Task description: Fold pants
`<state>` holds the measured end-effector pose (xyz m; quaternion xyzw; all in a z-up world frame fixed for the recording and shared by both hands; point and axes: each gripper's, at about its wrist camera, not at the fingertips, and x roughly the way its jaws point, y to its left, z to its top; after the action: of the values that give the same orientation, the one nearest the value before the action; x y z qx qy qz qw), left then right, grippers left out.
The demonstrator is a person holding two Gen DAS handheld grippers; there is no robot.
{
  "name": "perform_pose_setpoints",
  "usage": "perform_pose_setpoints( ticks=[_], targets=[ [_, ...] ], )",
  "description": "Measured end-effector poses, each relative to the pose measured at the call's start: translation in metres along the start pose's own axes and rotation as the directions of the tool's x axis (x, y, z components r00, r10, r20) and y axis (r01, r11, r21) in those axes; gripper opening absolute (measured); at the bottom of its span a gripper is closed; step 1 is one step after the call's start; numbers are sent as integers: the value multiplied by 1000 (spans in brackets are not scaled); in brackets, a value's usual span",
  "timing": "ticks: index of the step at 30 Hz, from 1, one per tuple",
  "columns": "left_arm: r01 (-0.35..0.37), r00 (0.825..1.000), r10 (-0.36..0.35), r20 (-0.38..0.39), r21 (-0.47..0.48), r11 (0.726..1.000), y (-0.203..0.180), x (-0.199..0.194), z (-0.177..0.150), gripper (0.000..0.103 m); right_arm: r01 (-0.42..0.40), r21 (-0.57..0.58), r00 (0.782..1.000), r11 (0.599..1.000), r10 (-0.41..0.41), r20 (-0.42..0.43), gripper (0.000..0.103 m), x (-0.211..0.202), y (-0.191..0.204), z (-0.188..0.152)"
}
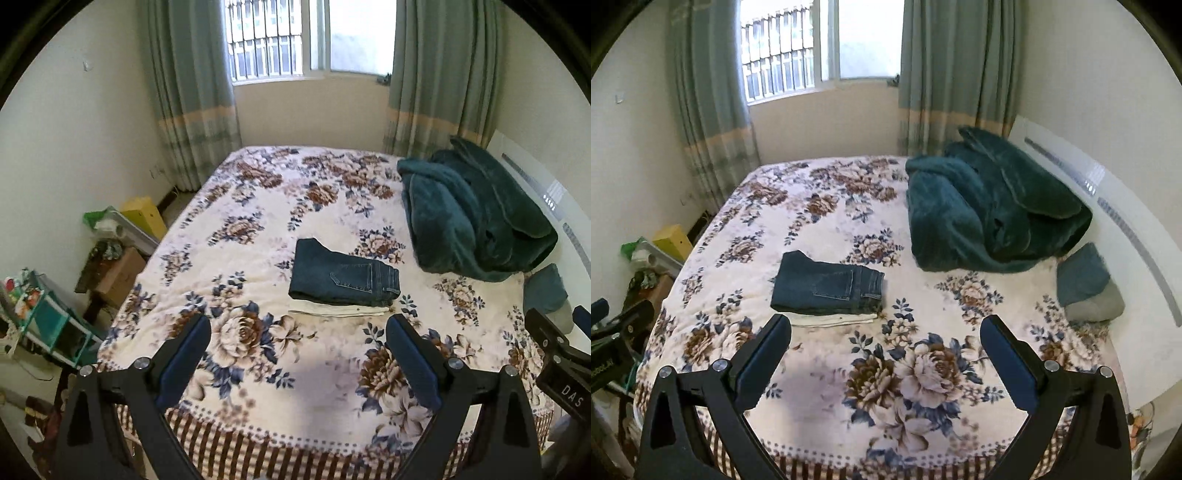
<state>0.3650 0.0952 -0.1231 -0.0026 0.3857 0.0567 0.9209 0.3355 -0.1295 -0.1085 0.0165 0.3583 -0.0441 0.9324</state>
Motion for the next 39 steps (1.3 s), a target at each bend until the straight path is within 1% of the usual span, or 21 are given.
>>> perform_pose_setpoints(
  ticks=[2,4,10,15,20,21,22,28,31,39],
  targets=[
    [-6,1000,6,18,1,1000,3,-23,-5,97,2,-9,1000,1000,-2,20,103,-32,-1,-3],
    [5,1000,-6,27,7,1000,5,-44,-9,97,-2,-9,999,1000,3,38,103,-62,0,-5],
    [27,998,-28,55,18,999,13,-84,-12,97,-31,-2,997,1000,31,67,103,-130,7,-8],
    [23,996,-24,84,7,1000,23,-104,-16,97,-21,-9,996,1000,22,86,103,-162,13,-14],
    [11,996,-11,92,5,1000,31,-111,-20,97,-14,-10,995,1000,15,100,103,-175,12,-16],
    [9,995,-9,96,8,1000,31,-112,-20,102,-16,-11,994,1000,17,105,103,-179,12,-16],
    [8,995,-9,102,10,1000,31,-113,-21,103,-16,-11,994,1000,17,106,103,-180,12,-16],
    [33,995,-34,98,14,999,27,-115,-26,103,-16,-14,994,1000,17,105,103,-187,13,-17],
    [35,996,-36,88,15,999,26,-114,-27,103,-17,-14,995,1000,19,98,103,-190,13,-17],
    [31,995,-33,95,18,999,26,-115,-26,103,-36,-13,996,999,37,80,103,-184,10,-12]
  ],
)
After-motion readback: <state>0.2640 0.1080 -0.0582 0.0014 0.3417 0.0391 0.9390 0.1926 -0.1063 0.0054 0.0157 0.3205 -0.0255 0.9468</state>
